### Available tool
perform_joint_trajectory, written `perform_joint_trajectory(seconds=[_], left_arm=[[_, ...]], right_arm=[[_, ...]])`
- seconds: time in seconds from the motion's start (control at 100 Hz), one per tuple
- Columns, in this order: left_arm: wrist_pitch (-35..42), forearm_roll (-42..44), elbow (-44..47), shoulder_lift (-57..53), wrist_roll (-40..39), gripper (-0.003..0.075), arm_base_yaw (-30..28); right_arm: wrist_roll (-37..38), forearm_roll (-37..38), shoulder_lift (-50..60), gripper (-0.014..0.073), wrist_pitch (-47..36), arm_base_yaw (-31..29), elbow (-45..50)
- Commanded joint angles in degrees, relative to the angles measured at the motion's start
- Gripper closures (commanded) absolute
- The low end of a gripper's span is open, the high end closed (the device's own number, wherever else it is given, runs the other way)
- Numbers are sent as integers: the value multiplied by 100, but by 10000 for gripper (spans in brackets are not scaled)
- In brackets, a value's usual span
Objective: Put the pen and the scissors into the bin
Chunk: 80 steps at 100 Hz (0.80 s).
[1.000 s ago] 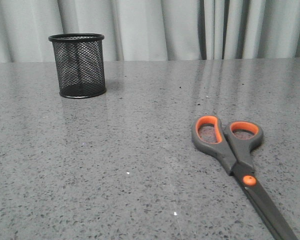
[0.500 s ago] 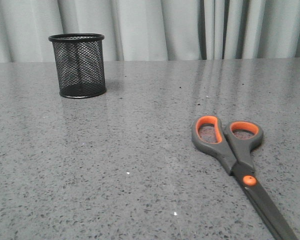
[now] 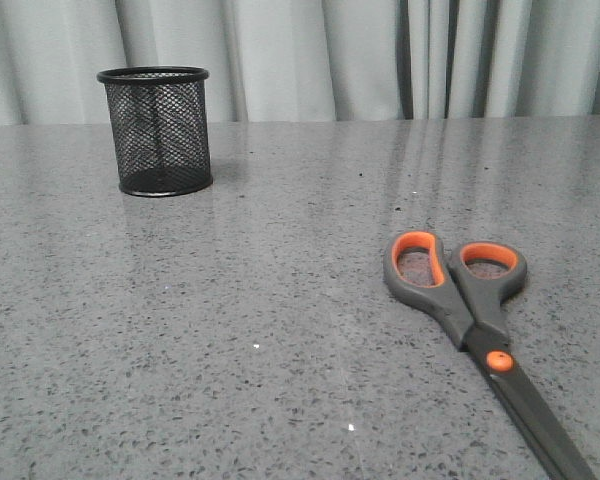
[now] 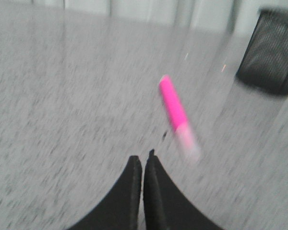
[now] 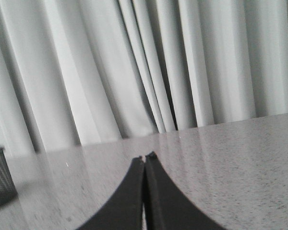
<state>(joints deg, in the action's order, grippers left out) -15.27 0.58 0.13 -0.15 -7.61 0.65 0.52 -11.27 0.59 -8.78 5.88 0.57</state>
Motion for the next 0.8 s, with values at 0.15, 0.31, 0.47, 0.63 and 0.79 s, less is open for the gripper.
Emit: perform_joint_trajectory(seconds=[0.15, 0.31, 0.47, 0.63, 0.79], left_arm=[[2308, -2408, 236, -193, -62, 739, 8], [2648, -4613, 227, -193, -62, 739, 8], [2323, -4754, 239, -193, -62, 739, 8], [2099, -4597, 172, -180, -20, 712, 8], [1290, -3577, -448, 229, 3, 439, 249]], right_arm=[[475, -730, 114, 662, -462, -29, 45], [611, -738, 92, 662, -309, -29, -179], [611, -738, -183, 657, -268, -29, -470], [611, -715, -732, 503, 472, -14, -1064], [447, -707, -1678, 263, 1854, 9, -1917]])
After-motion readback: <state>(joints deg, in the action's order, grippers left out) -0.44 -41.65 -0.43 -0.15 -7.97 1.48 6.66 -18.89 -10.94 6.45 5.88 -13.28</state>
